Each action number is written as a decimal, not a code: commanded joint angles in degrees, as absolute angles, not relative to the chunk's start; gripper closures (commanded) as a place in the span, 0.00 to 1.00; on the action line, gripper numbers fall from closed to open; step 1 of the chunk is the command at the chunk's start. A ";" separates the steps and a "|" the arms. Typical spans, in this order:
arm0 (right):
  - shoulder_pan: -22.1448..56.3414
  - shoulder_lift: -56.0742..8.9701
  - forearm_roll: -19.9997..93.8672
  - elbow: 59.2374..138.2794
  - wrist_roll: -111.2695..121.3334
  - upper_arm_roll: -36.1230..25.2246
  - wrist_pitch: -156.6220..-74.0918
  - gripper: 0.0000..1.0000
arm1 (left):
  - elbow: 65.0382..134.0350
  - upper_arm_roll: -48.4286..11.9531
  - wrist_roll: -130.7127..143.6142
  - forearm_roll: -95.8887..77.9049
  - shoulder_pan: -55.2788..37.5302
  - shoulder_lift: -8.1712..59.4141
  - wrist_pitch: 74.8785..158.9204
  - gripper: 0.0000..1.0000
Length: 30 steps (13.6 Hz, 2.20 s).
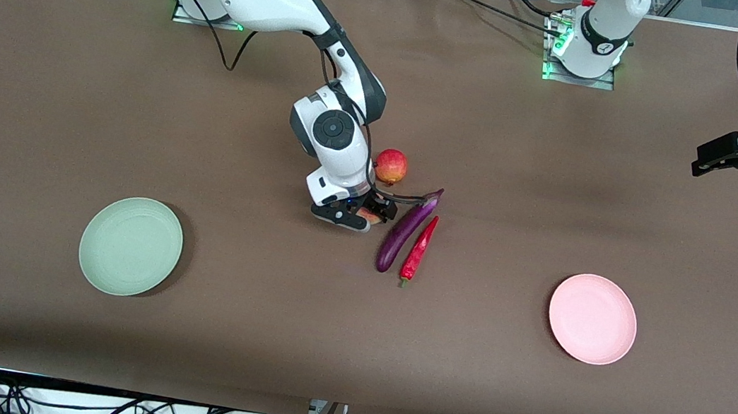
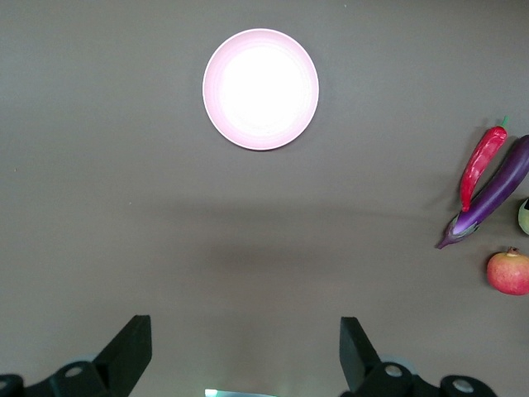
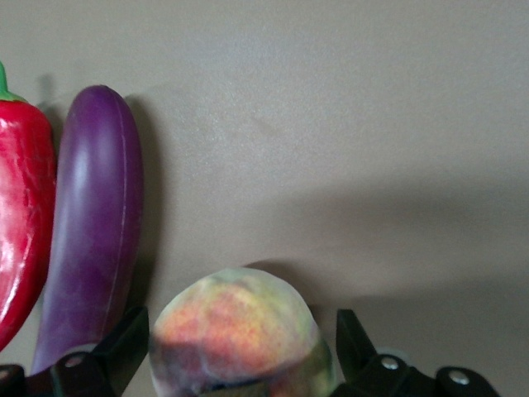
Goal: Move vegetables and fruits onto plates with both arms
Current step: 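Grasp the flat peach with the right gripper and lift it, then carry the peach onto the green plate and open the right gripper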
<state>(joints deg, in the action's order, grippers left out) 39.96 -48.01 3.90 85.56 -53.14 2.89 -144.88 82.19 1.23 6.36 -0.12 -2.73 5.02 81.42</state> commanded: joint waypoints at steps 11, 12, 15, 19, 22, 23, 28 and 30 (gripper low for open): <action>38.77 -47.03 3.51 85.17 -51.17 2.02 -145.02 0.62 | 81.91 0.97 5.89 0.09 -2.90 5.01 81.56 0.00; 37.19 -46.50 3.60 85.17 -49.50 2.37 -144.50 0.62 | 81.91 0.97 5.98 0.09 -2.90 5.01 81.56 0.00; 32.54 -43.25 3.69 84.03 -40.82 2.46 -134.69 0.62 | 81.91 0.97 5.98 0.09 -2.81 5.01 81.56 0.00; 25.85 -40.01 2.73 80.68 -28.24 -0.07 -118.68 0.61 | 81.91 0.97 5.98 0.09 -2.99 5.01 81.47 0.00; 25.14 -39.29 2.90 80.86 -13.76 -10.42 -111.45 0.61 | 81.91 0.97 5.98 0.00 -2.90 4.92 81.39 0.00; 24.01 -39.46 3.16 81.12 -8.75 -12.81 -111.62 0.60 | 81.91 0.97 5.98 0.00 -2.90 4.92 81.39 0.00; 11.09 -42.44 3.96 81.21 11.30 -12.92 -118.37 0.60 | 81.12 0.97 5.89 -0.79 -3.08 5.45 81.74 0.00; 9.58 -43.24 4.04 81.21 12.74 -12.57 -119.35 0.60 | 81.12 0.97 5.89 -0.71 -3.34 5.97 81.65 0.00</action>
<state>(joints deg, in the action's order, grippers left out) 10.05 -42.73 3.54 81.19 10.91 -13.59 -118.27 82.16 0.98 6.36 -0.13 -3.03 5.05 81.69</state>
